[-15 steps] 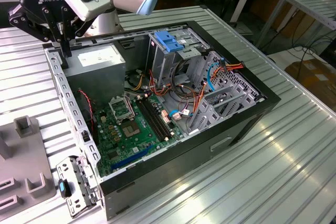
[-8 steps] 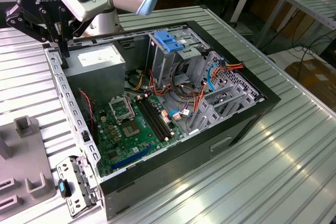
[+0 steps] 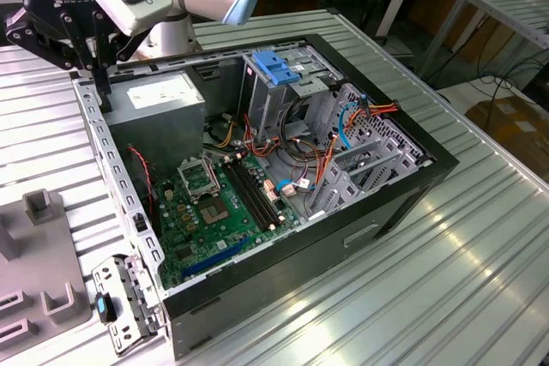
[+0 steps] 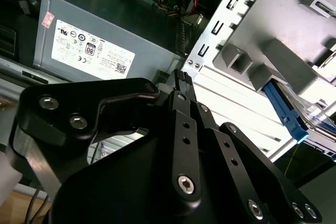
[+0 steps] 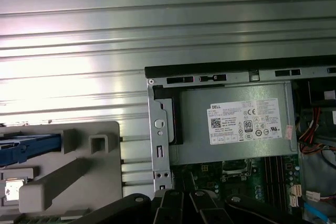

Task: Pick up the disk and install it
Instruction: 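Reach for the disk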

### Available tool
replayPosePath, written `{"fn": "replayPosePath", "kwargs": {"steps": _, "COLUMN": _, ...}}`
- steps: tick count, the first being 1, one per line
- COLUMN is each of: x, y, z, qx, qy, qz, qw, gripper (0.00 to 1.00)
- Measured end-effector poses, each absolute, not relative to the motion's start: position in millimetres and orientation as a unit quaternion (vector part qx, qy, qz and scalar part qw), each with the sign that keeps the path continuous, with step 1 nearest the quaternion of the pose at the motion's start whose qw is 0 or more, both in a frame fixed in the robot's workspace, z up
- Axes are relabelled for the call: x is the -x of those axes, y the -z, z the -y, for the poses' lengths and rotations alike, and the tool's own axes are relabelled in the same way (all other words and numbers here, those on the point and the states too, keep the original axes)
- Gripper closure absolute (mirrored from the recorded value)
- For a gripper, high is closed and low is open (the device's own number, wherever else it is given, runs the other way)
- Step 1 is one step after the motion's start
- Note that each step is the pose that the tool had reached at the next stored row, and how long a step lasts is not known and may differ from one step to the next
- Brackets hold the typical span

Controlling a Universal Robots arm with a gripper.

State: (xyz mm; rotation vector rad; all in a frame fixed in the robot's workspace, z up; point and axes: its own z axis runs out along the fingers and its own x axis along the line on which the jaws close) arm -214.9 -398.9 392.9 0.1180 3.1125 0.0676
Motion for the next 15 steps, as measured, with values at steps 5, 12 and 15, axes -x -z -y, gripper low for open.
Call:
{"fn": "replayPosePath", "kwargs": {"steps": 5, "x": 217.1, "y": -392.9, "z": 398.9, "qx": -0.038, "qy": -0.022, "qz": -0.999, "qw": 0.013, "gripper": 0.89}}
{"fn": "replayPosePath", "kwargs": {"steps": 12, "x": 220.5, "y": -392.8, "z": 398.9, "qx": -0.038, "qy": -0.022, "qz": -0.999, "qw": 0.013, "gripper": 0.89}}
{"fn": "replayPosePath", "kwargs": {"steps": 15, "x": 221.9, "y": -392.8, "z": 398.9, "qx": -0.038, "qy": -0.022, "qz": -0.999, "qw": 0.013, "gripper": 0.89}}
